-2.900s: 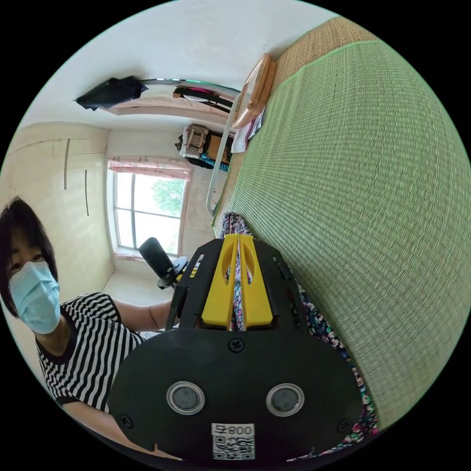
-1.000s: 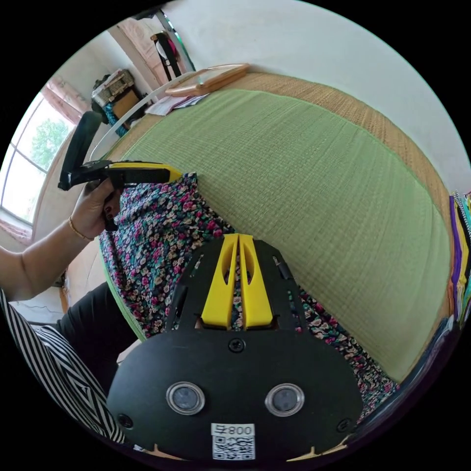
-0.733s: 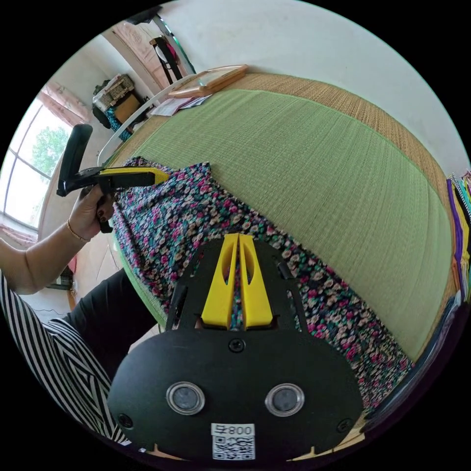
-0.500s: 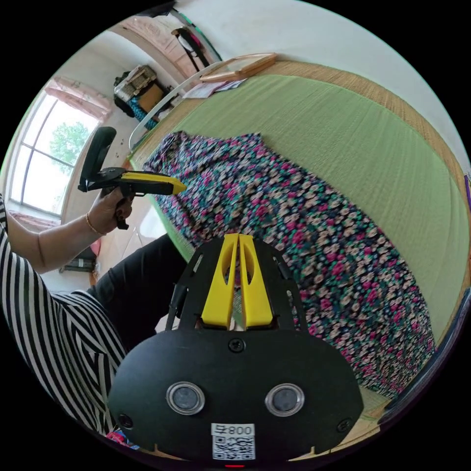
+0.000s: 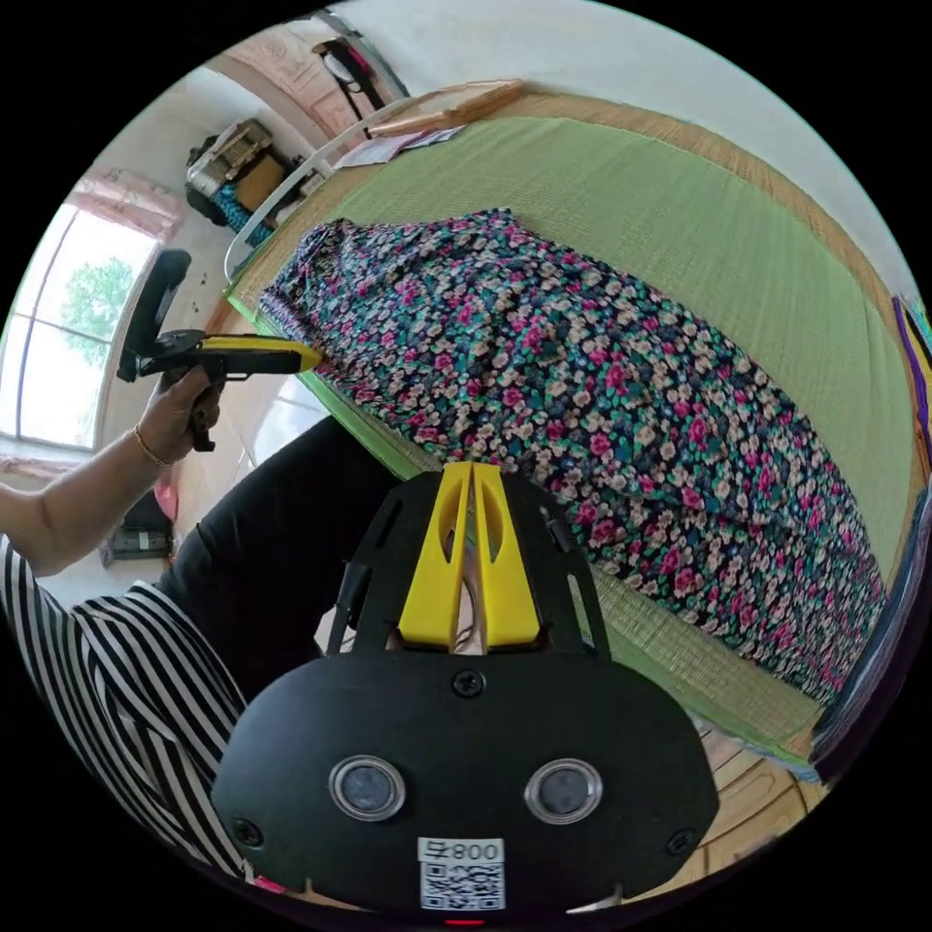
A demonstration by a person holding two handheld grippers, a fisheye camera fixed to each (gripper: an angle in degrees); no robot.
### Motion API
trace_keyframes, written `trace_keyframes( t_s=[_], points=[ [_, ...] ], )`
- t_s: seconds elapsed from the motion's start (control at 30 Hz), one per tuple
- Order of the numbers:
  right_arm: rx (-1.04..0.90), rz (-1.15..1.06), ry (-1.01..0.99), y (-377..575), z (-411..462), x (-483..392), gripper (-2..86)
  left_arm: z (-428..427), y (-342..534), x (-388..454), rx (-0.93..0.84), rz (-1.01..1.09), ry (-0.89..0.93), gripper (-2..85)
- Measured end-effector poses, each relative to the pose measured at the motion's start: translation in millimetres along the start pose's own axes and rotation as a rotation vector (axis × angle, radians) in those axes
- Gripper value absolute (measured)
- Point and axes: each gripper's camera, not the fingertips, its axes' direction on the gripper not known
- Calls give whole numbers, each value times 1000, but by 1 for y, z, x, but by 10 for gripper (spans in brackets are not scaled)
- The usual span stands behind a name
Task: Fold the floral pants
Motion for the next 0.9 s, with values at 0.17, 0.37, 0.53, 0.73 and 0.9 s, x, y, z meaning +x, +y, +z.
trace_keyframes(
  t_s=[0.17, 0.37, 0.53, 0.73, 0.9],
  points=[
    [121, 181, 50, 71, -27, 71, 1, 8, -13, 27, 25, -19, -9, 0],
    [160, 421, 104, 168, -27, 172, 1, 28, -33, 63, -3, -57, -10, 1],
    [213, 462, 1, 233, -14, 211, 3, 37, -67, 134, 27, 116, 34, 4],
    [411, 581, -15, 338, -39, 269, 11, 88, -140, 260, -17, 407, 235, 23],
    [569, 819, 44, 456, -62, 343, 35, 144, -199, 376, -98, 634, 332, 49]
  ],
)
